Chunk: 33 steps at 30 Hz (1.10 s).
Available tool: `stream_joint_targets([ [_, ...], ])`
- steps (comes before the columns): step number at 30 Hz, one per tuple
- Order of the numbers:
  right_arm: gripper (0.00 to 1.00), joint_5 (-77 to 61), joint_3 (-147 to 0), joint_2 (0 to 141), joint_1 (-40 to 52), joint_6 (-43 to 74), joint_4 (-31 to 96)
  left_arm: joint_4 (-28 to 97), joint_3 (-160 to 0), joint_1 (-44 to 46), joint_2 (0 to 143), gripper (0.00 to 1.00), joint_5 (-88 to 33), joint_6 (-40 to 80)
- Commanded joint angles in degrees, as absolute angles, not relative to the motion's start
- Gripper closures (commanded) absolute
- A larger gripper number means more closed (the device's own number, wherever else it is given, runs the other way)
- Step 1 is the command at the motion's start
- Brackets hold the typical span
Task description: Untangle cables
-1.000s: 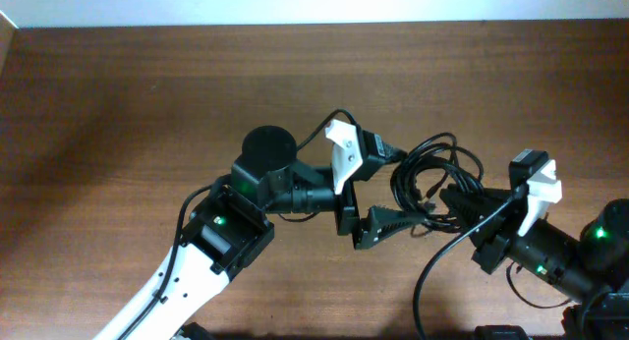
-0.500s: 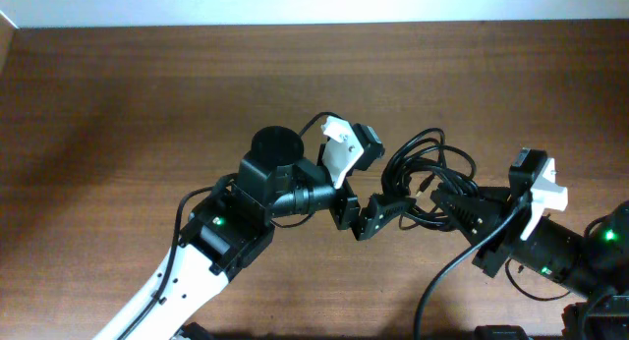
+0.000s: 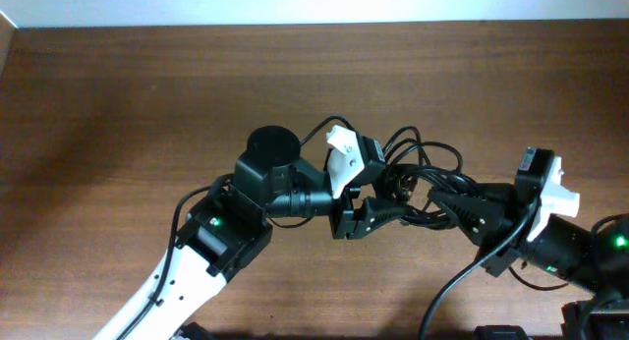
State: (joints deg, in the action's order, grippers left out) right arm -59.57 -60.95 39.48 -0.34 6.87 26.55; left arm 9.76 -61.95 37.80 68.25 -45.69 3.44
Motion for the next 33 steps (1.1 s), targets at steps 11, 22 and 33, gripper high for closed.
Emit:
stream_joint_targets([
  [11, 0.96, -53.4, -62.0, 39.0, -0.4, 15.5, 24.6, 12.3, -62.0, 37.7, 68.2, 1.0, -46.7, -0.9],
  [22, 0.21, -48.4, -61.9, 39.0, -0.4, 15.3, 29.7, 9.0, -62.0, 37.5, 68.2, 1.0, -45.2, -0.9],
  [33, 0.2, -32.6, -61.9, 39.0, -0.4, 15.3, 36.3, 13.0, -62.0, 33.3, 68.2, 1.0, -45.3, -0.9],
])
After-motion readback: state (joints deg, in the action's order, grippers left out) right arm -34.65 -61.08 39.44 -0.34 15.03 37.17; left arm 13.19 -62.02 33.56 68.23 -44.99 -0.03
